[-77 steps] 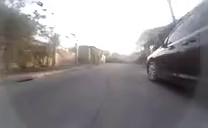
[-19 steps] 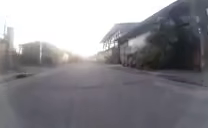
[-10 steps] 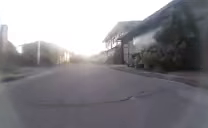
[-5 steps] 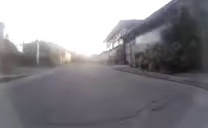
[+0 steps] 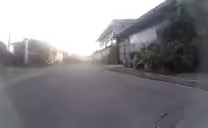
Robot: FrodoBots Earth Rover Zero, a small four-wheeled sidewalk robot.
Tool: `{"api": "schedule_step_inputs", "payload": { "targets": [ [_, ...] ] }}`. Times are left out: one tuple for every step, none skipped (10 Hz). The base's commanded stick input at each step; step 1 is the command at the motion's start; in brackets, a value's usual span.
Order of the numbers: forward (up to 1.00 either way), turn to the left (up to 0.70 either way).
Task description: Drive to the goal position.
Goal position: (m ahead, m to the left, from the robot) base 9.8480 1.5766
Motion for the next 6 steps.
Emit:
{"api": "schedule_step_inputs", "payload": {
  "targets": [
    [1.0,-0.02],
    [1.0,-0.3],
    [1.0,0.01],
    [1.0,0.01],
    [1.0,0.01],
    [1.0,0.01]
  ]
}}
